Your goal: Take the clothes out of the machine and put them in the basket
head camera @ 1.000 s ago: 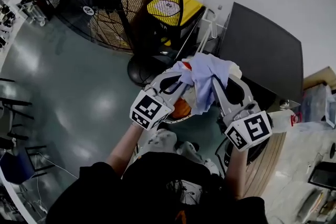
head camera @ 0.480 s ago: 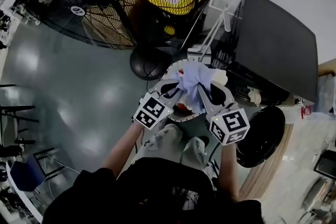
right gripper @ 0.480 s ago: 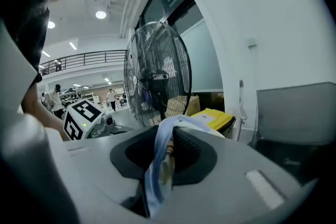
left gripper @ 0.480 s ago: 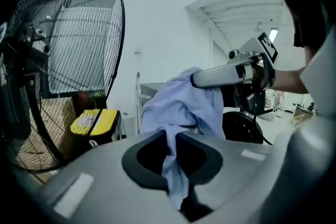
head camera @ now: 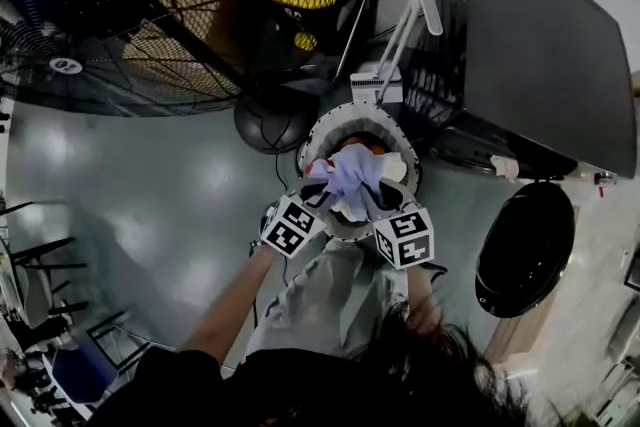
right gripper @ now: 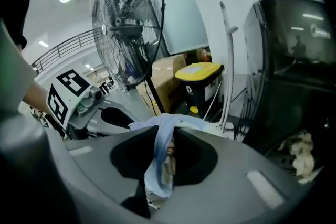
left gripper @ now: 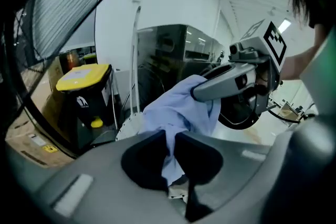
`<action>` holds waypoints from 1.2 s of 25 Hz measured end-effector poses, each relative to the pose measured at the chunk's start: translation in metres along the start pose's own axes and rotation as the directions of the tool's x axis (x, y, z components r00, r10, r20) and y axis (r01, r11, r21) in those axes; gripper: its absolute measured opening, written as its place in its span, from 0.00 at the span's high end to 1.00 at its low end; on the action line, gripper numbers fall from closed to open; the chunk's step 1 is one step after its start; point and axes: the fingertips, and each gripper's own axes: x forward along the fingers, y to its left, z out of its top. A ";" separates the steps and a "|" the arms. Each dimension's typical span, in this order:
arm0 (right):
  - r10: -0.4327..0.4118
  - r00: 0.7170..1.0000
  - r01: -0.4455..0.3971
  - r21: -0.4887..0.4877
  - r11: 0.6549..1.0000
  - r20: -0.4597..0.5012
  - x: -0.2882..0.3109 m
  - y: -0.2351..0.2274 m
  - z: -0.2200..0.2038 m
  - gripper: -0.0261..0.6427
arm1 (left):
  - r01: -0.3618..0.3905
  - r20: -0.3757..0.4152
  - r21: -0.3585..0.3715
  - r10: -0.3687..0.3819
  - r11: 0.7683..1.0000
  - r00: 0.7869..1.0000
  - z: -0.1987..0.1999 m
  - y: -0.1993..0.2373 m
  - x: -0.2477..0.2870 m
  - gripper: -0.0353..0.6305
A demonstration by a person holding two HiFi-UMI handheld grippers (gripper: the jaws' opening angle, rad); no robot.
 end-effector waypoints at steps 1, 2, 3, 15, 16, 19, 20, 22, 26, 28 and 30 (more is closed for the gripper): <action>-0.004 1.000 0.004 0.020 1.000 -0.024 0.010 -0.004 -0.015 0.82 | 0.008 -0.024 -0.009 -0.008 1.000 1.000 -0.012 -0.001 0.009 0.91; -0.005 0.999 0.007 0.036 0.999 -0.044 0.019 -0.007 -0.028 0.82 | 0.015 -0.044 -0.015 -0.015 1.000 0.999 -0.023 -0.001 0.019 0.91; -0.005 0.998 0.009 0.050 0.999 -0.062 0.027 -0.010 -0.040 0.82 | 0.020 -0.063 -0.022 -0.021 1.000 0.998 -0.034 0.000 0.028 0.91; 0.078 0.979 -0.038 0.206 0.978 -0.188 0.089 -0.007 -0.120 0.49 | 0.035 -0.158 -0.140 -0.057 0.990 0.986 -0.100 0.006 0.067 0.68; 0.077 0.979 -0.037 0.208 0.977 -0.187 0.089 -0.006 -0.120 0.49 | 0.032 -0.154 -0.136 -0.053 0.990 0.987 -0.100 0.007 0.066 0.68; 0.064 0.983 -0.025 0.215 0.976 -0.173 0.086 -0.008 -0.115 0.49 | 0.012 -0.137 -0.113 -0.028 0.993 0.990 -0.095 0.012 0.059 0.68; 0.057 0.985 -0.020 0.218 0.976 -0.164 0.083 -0.009 -0.113 0.50 | 0.006 -0.130 -0.105 -0.020 0.995 0.991 -0.093 0.013 0.056 0.68; 0.041 0.989 -0.007 0.222 0.975 -0.146 0.078 -0.013 -0.108 0.50 | 0.004 -0.113 -0.089 -0.014 0.996 0.994 -0.088 0.015 0.053 0.68; -0.002 0.993 0.027 0.215 0.976 -0.117 0.063 -0.021 -0.098 0.53 | 0.003 -0.065 -0.073 -0.007 0.997 0.998 -0.074 0.014 0.049 0.68; -0.031 0.994 0.053 0.208 0.977 -0.106 0.052 -0.025 -0.094 0.55 | 0.005 -0.042 -0.066 -0.008 0.998 0.999 -0.065 0.011 0.047 0.68; -0.063 0.993 0.081 0.203 0.976 -0.095 0.038 -0.030 -0.090 0.55 | 0.015 -0.025 -0.053 -0.016 0.998 1.000 -0.056 0.006 0.044 0.68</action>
